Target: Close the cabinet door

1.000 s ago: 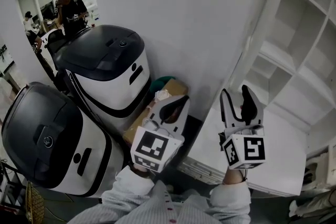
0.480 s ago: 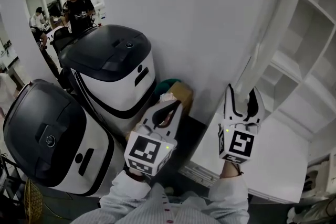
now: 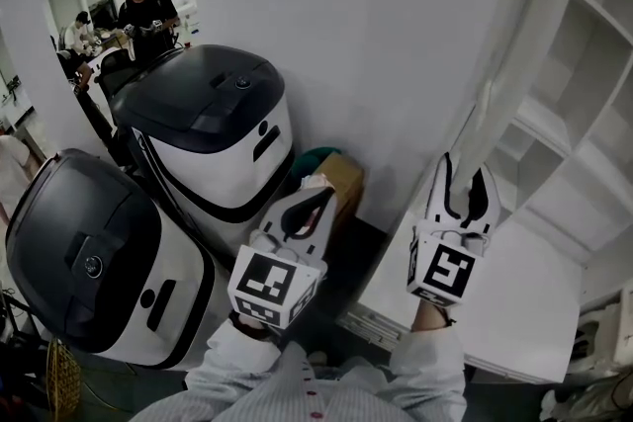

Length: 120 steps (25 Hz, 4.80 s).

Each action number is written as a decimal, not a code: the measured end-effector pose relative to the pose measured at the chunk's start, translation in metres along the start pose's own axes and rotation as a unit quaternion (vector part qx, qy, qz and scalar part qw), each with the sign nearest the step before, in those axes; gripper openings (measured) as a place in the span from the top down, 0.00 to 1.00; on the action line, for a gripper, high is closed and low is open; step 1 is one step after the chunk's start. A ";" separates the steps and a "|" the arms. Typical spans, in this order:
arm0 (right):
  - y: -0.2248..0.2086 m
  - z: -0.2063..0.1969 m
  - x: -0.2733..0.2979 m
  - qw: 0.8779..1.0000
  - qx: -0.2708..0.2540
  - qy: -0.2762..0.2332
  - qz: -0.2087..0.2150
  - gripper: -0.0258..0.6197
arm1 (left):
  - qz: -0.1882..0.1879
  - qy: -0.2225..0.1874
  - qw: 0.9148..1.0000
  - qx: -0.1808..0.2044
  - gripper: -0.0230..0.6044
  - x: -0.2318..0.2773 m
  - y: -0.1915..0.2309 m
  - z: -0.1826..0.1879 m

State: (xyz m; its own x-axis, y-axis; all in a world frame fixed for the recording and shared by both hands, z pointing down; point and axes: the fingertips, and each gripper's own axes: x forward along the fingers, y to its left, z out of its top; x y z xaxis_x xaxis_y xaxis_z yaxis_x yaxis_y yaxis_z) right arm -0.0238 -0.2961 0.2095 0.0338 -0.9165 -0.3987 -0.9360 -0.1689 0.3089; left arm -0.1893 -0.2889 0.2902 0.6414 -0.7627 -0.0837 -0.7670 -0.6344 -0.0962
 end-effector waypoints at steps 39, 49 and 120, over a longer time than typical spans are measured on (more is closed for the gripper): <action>-0.109 -0.027 -0.043 0.995 0.073 -0.046 0.044 0.83 | -0.089 -0.010 0.996 0.016 0.95 0.100 -0.143 0.010; -0.179 -0.056 -0.037 0.985 0.147 -0.046 0.081 0.84 | -0.123 -0.004 0.992 0.016 0.95 0.161 -0.198 0.008; -0.321 -0.152 0.015 0.963 0.219 -0.018 0.159 0.77 | -0.030 0.033 0.998 0.033 0.95 0.283 -0.305 0.000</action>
State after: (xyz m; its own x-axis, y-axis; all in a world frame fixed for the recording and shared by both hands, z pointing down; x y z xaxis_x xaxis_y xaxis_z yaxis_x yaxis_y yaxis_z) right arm 0.3299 -0.3111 0.2352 -0.2834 -0.8821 -0.3762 -0.9553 0.2940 0.0304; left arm 0.2258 -0.3112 0.2963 0.6809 -0.7323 -0.0098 -0.7234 -0.6704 -0.1653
